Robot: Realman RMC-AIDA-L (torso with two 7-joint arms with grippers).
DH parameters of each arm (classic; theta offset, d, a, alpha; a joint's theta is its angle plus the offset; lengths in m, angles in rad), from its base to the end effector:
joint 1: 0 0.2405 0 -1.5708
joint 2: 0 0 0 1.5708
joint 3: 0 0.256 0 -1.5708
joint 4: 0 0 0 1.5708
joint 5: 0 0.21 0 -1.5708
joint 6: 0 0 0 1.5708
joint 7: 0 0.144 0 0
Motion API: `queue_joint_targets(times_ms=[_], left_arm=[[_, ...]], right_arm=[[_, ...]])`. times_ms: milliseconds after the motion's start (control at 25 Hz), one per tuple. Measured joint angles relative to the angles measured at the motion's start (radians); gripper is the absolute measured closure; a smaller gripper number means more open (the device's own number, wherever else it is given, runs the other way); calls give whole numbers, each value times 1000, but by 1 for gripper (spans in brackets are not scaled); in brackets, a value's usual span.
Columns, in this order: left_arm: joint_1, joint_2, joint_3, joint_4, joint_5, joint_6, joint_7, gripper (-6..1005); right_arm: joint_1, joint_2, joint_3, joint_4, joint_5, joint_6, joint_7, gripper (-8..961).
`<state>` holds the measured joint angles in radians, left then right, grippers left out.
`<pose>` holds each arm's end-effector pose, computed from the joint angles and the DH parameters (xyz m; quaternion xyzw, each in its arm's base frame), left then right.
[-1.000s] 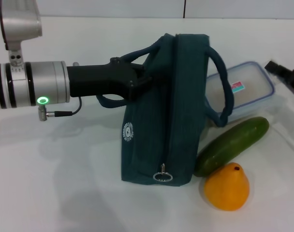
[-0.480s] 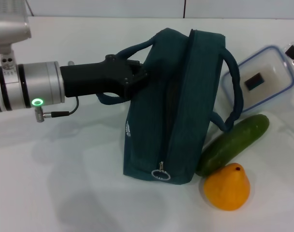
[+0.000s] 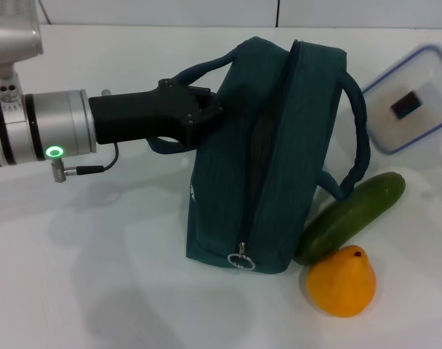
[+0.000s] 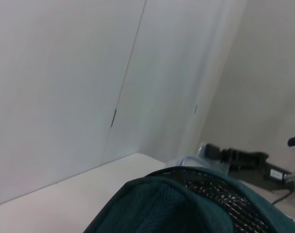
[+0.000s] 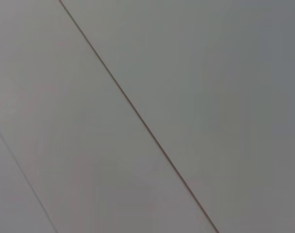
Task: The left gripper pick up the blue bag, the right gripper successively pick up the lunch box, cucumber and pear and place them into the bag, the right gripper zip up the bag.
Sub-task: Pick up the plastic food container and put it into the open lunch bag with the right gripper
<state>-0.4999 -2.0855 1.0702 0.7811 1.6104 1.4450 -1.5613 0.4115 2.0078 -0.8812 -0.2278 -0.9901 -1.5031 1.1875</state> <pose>-0.2020 0.3449 -0.0108 -0.9213 -0.2140 -0.3092 0.0988 0.3012 0.3212 0.0380 -0.7147 0.3324 0.5277 0.3167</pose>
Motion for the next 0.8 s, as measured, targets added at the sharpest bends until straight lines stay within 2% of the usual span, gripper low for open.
queue_joint_targets(times_ms=[320, 520, 800], left_arm=[[-3, 1, 0, 0, 5, -1, 0, 959], [-5, 1, 1, 0, 6, -2, 0, 959], [-10, -1, 2, -6, 7, -5, 0, 959]], right_arm=[[21, -5, 1, -103, 74, -141, 69, 857], [108, 1, -9, -194, 74, -187, 157, 857], [237, 2, -71, -210, 66, -198, 218, 857]])
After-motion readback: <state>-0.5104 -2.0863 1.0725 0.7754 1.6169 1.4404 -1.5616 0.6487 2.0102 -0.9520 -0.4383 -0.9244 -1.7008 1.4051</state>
